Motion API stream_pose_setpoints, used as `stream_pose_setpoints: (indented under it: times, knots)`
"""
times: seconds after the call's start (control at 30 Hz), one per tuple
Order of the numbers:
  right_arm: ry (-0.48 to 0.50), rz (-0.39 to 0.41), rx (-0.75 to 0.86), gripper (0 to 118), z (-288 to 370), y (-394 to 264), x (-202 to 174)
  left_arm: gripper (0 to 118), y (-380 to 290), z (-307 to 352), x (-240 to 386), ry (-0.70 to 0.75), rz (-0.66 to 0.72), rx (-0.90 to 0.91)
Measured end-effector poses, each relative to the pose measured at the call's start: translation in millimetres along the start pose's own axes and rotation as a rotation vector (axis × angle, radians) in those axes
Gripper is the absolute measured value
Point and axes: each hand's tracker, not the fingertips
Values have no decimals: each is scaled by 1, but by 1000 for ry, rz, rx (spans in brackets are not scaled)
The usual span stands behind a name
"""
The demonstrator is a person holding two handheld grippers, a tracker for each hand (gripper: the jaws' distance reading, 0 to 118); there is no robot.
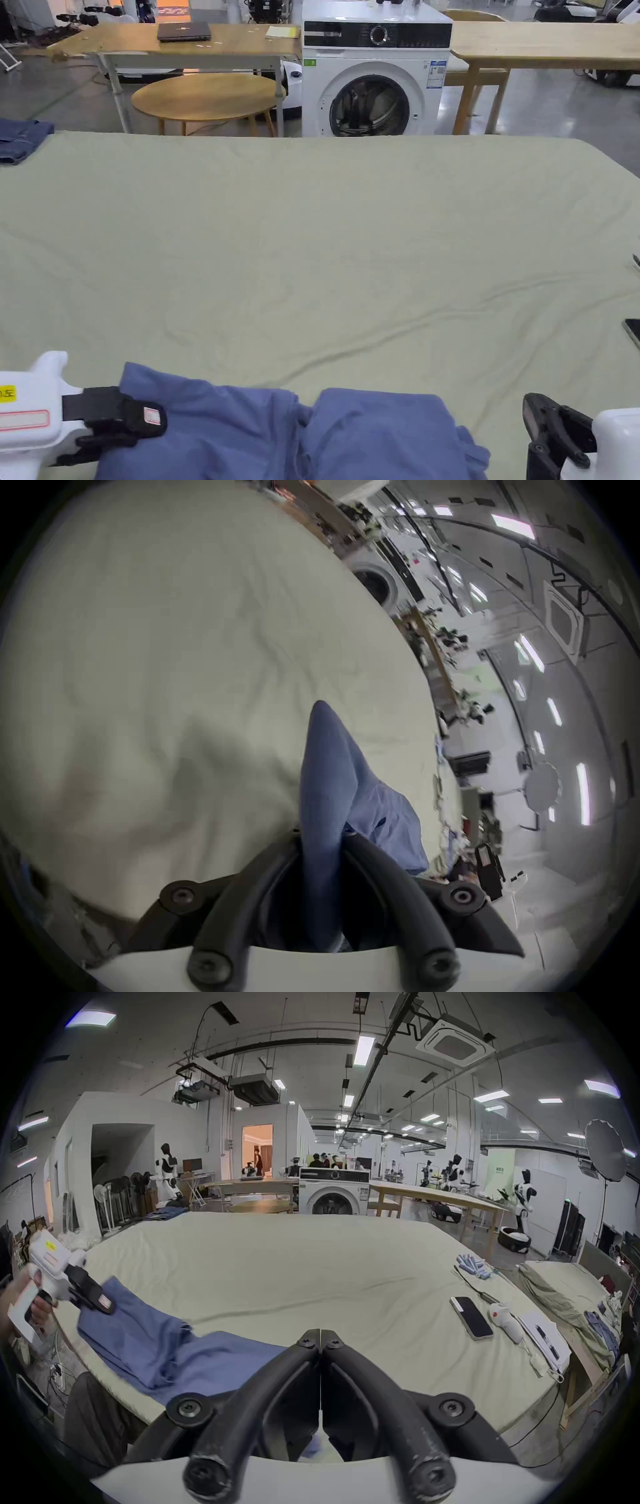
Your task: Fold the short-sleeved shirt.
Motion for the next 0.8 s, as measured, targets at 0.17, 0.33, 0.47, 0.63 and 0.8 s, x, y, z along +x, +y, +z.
stream_pose_setpoints:
  times: [0.17, 0.33, 0.47, 0.63, 0.8]
  knots:
    - [24, 11, 16, 0, -1, 2, -4, 3, -7, 23, 48, 60, -102, 14]
    - [11, 1, 65, 0, 4, 7, -7, 3, -28, -9, 114, 1, -214, -21]
    - [-17, 9, 114, 0, 11, 16, -4, 3, -47, -56, 151, -18, -262, -54]
    - [-33, 9, 142, 0, 18, 23, 1, 3, -71, -131, 178, 24, -312, -150]
    - [-66, 11, 134, 0, 23, 19, 11, 115, -92, -196, 182, -29, -365, -195]
